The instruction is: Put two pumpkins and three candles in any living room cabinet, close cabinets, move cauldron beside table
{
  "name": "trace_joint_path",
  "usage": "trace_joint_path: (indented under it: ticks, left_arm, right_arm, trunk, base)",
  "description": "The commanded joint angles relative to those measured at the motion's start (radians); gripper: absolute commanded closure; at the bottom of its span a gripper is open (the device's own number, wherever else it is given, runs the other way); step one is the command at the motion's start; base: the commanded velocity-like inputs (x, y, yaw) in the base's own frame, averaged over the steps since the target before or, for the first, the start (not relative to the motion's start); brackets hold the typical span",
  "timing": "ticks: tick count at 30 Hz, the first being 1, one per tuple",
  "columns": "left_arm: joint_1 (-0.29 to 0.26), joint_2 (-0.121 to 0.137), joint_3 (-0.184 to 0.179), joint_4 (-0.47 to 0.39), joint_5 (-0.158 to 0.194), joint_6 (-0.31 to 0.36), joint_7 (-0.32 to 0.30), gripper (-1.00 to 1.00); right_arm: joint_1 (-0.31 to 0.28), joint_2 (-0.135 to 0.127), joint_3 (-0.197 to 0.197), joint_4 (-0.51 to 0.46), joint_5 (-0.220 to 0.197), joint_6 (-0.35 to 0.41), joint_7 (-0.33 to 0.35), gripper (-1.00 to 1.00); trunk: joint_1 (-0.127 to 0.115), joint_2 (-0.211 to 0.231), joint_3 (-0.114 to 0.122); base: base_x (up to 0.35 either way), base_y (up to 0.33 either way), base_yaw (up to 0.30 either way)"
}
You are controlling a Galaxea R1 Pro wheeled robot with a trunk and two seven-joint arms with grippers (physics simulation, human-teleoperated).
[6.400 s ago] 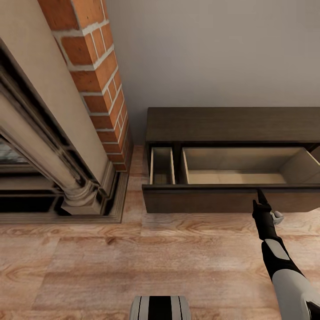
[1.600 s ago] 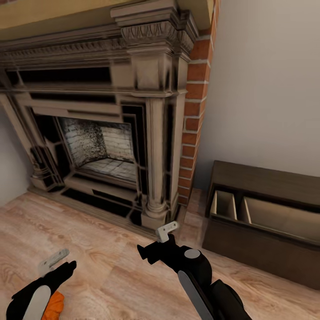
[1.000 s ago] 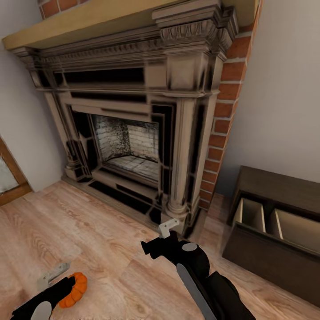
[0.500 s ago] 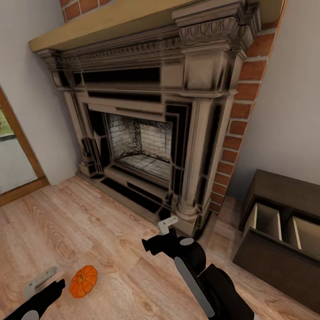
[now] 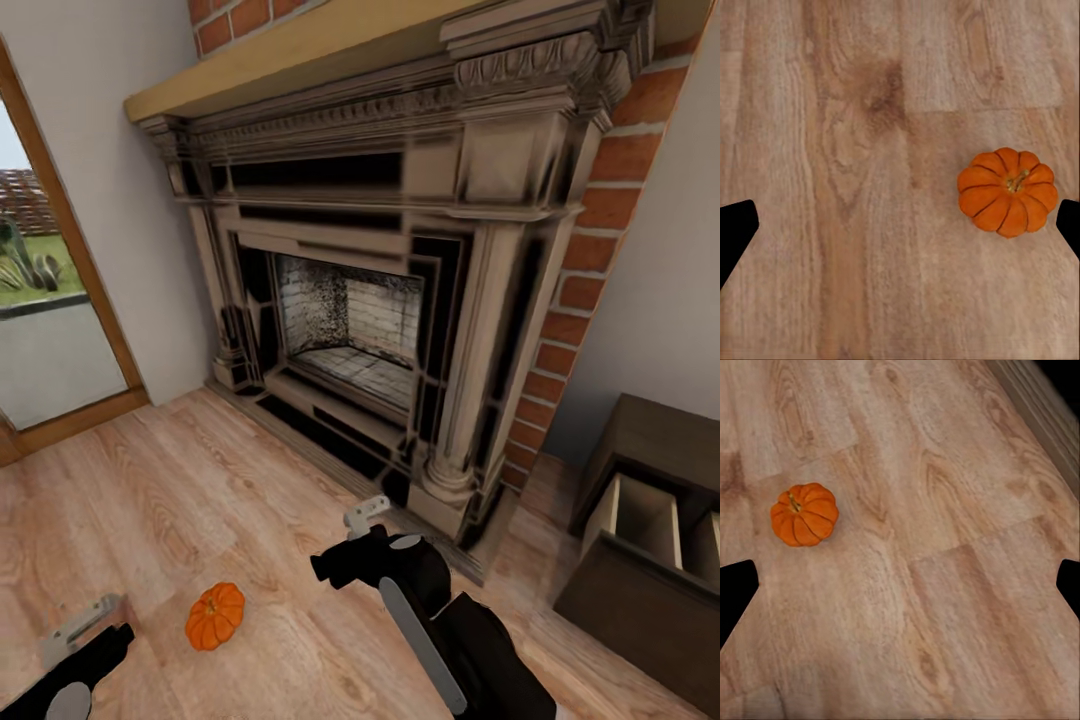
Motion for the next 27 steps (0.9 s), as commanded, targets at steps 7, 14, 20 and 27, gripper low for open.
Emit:
trace_joint_path:
  ticks: [7, 14, 20, 27]
  left_arm:
    - [-0.272, 0.052, -0.092, 0.008, 0.018, 0.334, -0.037, -1.00]
    - [-0.288, 0.052, -0.127, 0.010, 0.019, 0.346, -0.055, -1.00]
    - [-0.292, 0.050, -0.155, 0.012, 0.021, 0.348, -0.059, -1.00]
    - [-0.298, 0.045, -0.195, 0.015, 0.023, 0.349, -0.061, -1.00]
  right_arm:
    - [0.002, 0.010, -0.007, -0.010, -0.010, -0.044, -0.010, -1.00]
    - [0.002, 0.011, -0.005, -0.010, -0.008, -0.046, -0.012, -1.00]
    - [0.005, 0.009, -0.013, -0.023, -0.007, -0.038, -0.014, -1.00]
    - [0.067, -0.044, -0.062, -0.125, -0.005, -0.031, -0.015, -1.00]
  trunk:
    - [0.000, 0.000, -0.001]
    - [0.000, 0.000, -0.001]
    - [0.000, 0.000, -0.001]
    - [0.000, 0.000, -0.001]
  base:
    - [0.000, 0.000, 0.290]
    - [0.000, 0.000, 0.291]
    - [0.000, 0.000, 0.291]
    - [0.000, 0.000, 0.290]
